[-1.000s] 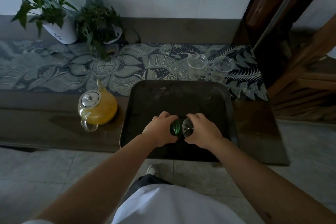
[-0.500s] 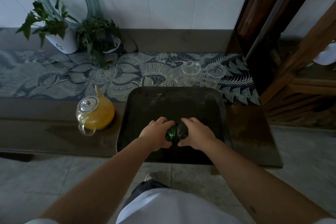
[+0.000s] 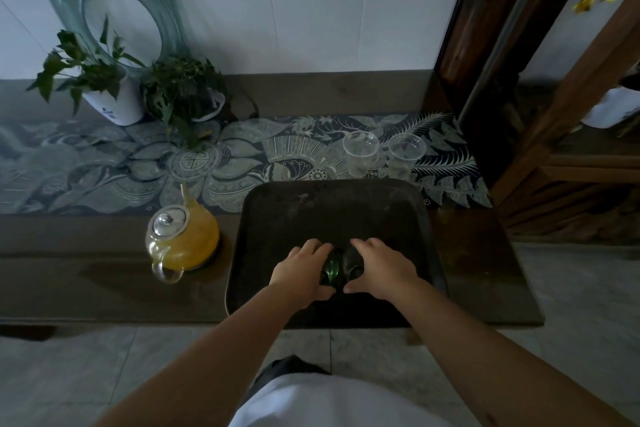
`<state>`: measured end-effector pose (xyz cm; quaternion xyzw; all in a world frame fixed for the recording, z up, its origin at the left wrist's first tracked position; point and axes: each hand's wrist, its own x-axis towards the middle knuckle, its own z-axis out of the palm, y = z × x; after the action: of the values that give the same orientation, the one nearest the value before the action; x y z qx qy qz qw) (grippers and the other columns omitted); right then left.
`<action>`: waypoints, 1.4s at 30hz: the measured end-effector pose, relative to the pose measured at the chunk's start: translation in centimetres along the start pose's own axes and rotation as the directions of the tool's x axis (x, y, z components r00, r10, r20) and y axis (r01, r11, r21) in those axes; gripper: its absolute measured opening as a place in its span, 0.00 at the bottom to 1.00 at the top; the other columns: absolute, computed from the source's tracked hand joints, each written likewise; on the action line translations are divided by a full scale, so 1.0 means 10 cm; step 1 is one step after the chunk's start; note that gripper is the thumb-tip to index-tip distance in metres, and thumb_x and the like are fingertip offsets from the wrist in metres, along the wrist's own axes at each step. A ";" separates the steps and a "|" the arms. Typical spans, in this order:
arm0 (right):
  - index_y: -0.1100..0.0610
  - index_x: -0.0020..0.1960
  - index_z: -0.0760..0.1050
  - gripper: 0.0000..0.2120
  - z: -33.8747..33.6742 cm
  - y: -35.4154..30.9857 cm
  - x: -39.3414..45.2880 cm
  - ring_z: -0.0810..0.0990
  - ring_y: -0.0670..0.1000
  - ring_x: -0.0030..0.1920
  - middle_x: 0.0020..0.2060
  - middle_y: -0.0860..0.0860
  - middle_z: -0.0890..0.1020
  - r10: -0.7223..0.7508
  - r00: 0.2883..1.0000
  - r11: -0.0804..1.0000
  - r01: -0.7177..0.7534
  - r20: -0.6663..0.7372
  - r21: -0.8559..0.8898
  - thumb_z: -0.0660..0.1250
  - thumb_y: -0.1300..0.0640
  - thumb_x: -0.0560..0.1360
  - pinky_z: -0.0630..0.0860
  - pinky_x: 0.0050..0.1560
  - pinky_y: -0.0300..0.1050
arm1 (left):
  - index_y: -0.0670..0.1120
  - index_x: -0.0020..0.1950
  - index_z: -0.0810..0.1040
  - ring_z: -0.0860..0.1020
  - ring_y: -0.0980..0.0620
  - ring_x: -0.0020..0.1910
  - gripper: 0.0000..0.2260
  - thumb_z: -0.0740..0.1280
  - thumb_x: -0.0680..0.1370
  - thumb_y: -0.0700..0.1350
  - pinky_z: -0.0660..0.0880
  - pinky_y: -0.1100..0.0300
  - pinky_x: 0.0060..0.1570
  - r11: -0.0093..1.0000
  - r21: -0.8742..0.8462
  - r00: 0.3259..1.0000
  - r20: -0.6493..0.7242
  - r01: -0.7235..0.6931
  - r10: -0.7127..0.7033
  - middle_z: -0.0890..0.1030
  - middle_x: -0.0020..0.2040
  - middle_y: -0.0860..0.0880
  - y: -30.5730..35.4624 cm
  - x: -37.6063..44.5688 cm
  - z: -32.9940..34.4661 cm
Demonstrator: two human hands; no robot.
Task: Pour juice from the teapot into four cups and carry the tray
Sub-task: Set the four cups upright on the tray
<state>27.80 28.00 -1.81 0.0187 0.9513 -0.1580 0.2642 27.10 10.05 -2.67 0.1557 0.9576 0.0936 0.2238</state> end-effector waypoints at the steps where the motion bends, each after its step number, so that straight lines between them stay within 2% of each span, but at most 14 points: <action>1: 0.43 0.77 0.54 0.50 0.01 -0.01 -0.01 0.71 0.56 0.69 0.74 0.47 0.63 -0.002 1.000 1.000 0.002 -0.011 0.005 0.75 0.36 0.62 0.74 0.60 0.56 | 0.56 0.78 0.52 0.62 0.44 0.74 0.43 0.74 0.71 0.58 0.70 0.45 0.67 1.000 0.012 1.000 -0.008 -0.014 0.015 0.57 0.78 0.50 -0.02 0.00 0.02; 4: 0.44 0.78 0.48 0.53 0.05 -0.03 -0.03 0.62 0.56 0.75 0.77 0.48 0.59 -0.014 0.999 1.000 0.014 -0.043 -0.013 0.75 0.37 0.63 0.70 0.67 0.58 | 0.54 0.80 0.43 0.47 0.43 0.79 0.49 0.72 0.71 0.62 0.55 0.42 0.75 0.999 0.025 0.999 -0.019 -0.045 0.046 0.46 0.81 0.49 -0.09 0.00 0.05; 6: 0.43 0.78 0.41 0.57 0.06 -0.04 -0.06 0.53 0.58 0.78 0.80 0.48 0.50 0.007 0.999 1.000 -0.006 -0.034 0.007 0.76 0.39 0.64 0.65 0.70 0.62 | 0.54 0.80 0.40 0.42 0.44 0.79 0.51 0.70 0.70 0.66 0.51 0.43 0.75 0.998 0.022 0.998 -0.016 -0.063 0.063 0.41 0.81 0.49 -0.14 0.01 0.03; 9: 0.41 0.77 0.33 0.62 0.12 -0.02 -0.11 0.46 0.61 0.79 0.79 0.47 0.37 0.035 0.998 0.996 -0.031 -0.048 0.080 0.78 0.41 0.63 0.63 0.71 0.65 | 0.54 0.80 0.39 0.40 0.46 0.79 0.50 0.67 0.70 0.70 0.49 0.43 0.75 0.996 -0.015 0.995 -0.032 -0.093 0.092 0.40 0.81 0.50 -0.19 0.02 -0.05; 13: 0.42 0.77 0.32 0.61 0.09 -0.01 -0.15 0.43 0.62 0.79 0.77 0.48 0.31 0.085 0.993 0.993 -0.078 -0.081 0.086 0.76 0.39 0.63 0.64 0.71 0.64 | 0.54 0.80 0.41 0.40 0.47 0.79 0.46 0.61 0.72 0.71 0.48 0.44 0.75 0.990 -0.050 0.988 -0.086 -0.134 0.129 0.40 0.81 0.50 -0.27 0.13 -0.24; 17: 0.42 0.77 0.33 0.60 -0.07 0.04 -0.14 0.39 0.60 0.78 0.77 0.48 0.30 0.094 0.994 0.992 -0.090 -0.047 0.084 0.75 0.37 0.64 0.62 0.71 0.65 | 0.54 0.80 0.42 0.40 0.47 0.79 0.42 0.57 0.74 0.72 0.48 0.43 0.76 0.983 -0.048 0.978 -0.117 -0.179 0.172 0.41 0.81 0.48 -0.26 0.35 -0.43; 20: 0.42 0.78 0.34 0.59 -0.19 0.04 -0.13 0.36 0.57 0.78 0.77 0.46 0.30 0.097 0.995 0.979 -0.092 -0.015 0.184 0.74 0.35 0.64 0.57 0.73 0.65 | 0.54 0.80 0.44 0.41 0.47 0.79 0.41 0.56 0.75 0.71 0.48 0.42 0.75 0.975 -0.032 0.969 -0.122 -0.219 0.214 0.42 0.81 0.48 -0.21 0.52 -0.57; 27: 0.44 0.79 0.40 0.54 -0.60 0.20 0.13 0.40 0.54 0.79 0.79 0.48 0.37 0.193 0.967 0.955 -0.147 -0.164 0.258 0.70 0.32 0.66 0.57 0.74 0.64 | 0.53 0.80 0.47 0.42 0.45 0.79 0.39 0.55 0.76 0.70 0.50 0.41 0.75 0.971 -0.001 0.960 -0.151 -0.240 0.237 0.44 0.81 0.46 0.00 1.03 -0.90; 31: 0.46 0.79 0.41 0.52 -0.94 0.34 0.40 0.40 0.54 0.79 0.80 0.49 0.39 0.203 0.954 0.961 -0.150 -0.221 0.232 0.67 0.31 0.67 0.56 0.74 0.63 | 0.50 0.80 0.47 0.43 0.44 0.79 0.37 0.56 0.78 0.67 0.51 0.40 0.75 0.973 0.011 0.954 -0.192 -0.231 0.229 0.46 0.81 0.45 0.16 1.38 -1.12; 35: 0.48 0.80 0.43 0.49 -1.21 0.48 0.79 0.43 0.56 0.79 0.80 0.52 0.43 0.194 0.932 0.979 -0.162 -0.307 0.126 0.61 0.29 0.70 0.56 0.74 0.64 | 0.50 0.80 0.47 0.44 0.45 0.80 0.37 0.57 0.78 0.66 0.52 0.39 0.75 0.980 -0.009 0.960 -0.204 -0.200 0.194 0.46 0.81 0.45 0.30 1.77 -1.22; 42: 0.52 0.79 0.45 0.46 -1.53 0.69 1.45 0.42 0.56 0.79 0.80 0.54 0.43 0.148 0.923 0.989 -0.146 -0.357 0.032 0.61 0.32 0.72 0.57 0.73 0.62 | 0.51 0.80 0.47 0.43 0.43 0.79 0.42 0.68 0.76 0.61 0.52 0.39 0.75 0.992 -0.037 0.981 -0.158 -0.122 0.115 0.44 0.81 0.44 0.46 2.38 -1.30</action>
<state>8.62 38.60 1.20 0.1189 0.9789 -0.1342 0.0976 2.04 21.00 0.42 0.1996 0.9587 0.1407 0.1460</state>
